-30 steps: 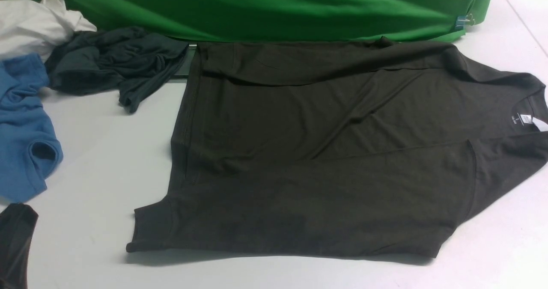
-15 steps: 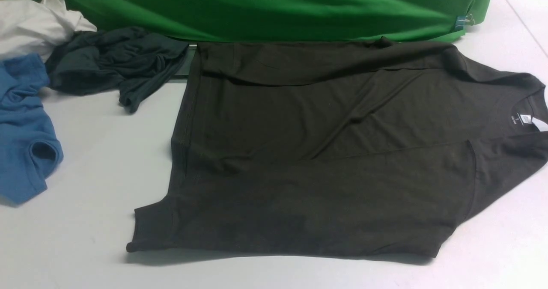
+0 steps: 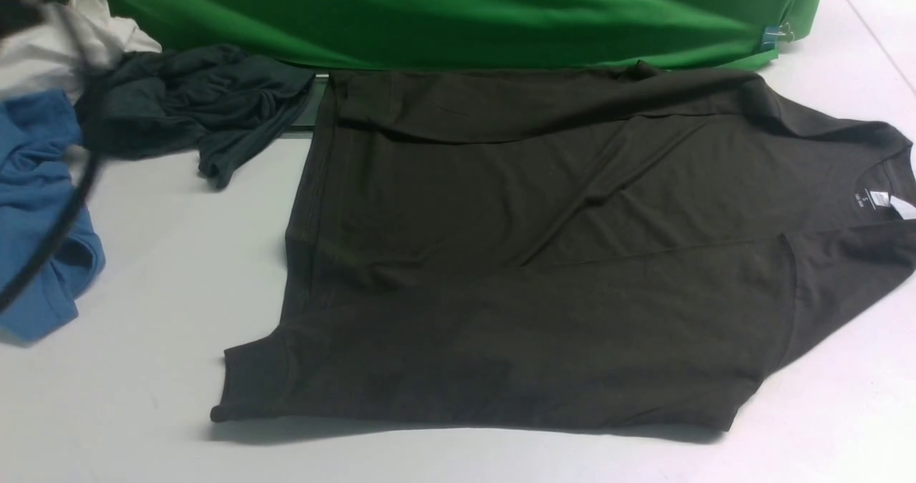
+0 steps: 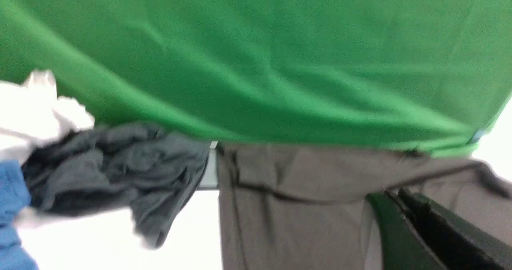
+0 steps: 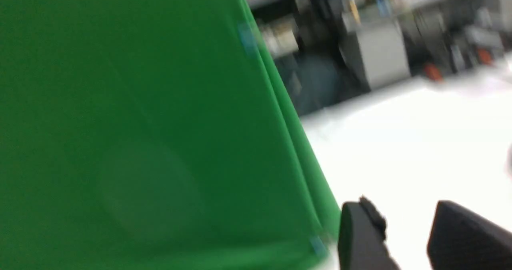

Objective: Fold a long-sleeved shirt on a white desktop.
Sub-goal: 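Grasp the left edge of the dark T-shirt lying flat on the table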

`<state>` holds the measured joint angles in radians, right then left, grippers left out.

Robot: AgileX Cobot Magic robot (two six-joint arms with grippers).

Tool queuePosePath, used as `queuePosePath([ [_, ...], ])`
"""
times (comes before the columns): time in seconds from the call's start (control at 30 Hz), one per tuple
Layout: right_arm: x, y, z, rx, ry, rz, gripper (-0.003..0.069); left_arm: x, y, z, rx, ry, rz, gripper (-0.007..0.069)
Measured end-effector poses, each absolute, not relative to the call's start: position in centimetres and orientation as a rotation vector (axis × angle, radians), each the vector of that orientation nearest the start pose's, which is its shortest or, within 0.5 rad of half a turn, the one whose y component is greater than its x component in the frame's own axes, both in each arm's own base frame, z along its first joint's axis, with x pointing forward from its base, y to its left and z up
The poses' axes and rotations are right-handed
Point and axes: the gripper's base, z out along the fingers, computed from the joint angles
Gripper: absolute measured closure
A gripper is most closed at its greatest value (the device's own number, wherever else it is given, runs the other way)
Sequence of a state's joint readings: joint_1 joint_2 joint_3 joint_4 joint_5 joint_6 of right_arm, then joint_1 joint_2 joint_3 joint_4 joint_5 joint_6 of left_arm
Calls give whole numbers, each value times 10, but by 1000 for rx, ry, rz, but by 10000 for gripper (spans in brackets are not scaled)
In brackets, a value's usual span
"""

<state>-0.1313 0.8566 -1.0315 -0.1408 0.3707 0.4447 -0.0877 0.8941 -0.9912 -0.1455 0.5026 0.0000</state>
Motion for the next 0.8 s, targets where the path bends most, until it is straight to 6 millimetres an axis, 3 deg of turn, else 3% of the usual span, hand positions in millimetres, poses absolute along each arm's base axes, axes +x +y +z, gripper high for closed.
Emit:
queuePosePath([
  [0.23,179,-10,417,301,1771,119,419,217,-29,350,28,2341,-220,605],
  [0.33,183,5,402,259,1886,187,419,233,-31,314,53,2607,-214,603],
  [0.57,195,45,372,-15,2139,271,419,260,-32,266,26,2840,-187,573],
  [0.67,203,74,350,-261,2277,271,419,273,-34,238,-23,2951,-184,509],
  [0.8,207,100,333,-435,2348,288,419,287,-34,212,-58,2993,-176,390],
])
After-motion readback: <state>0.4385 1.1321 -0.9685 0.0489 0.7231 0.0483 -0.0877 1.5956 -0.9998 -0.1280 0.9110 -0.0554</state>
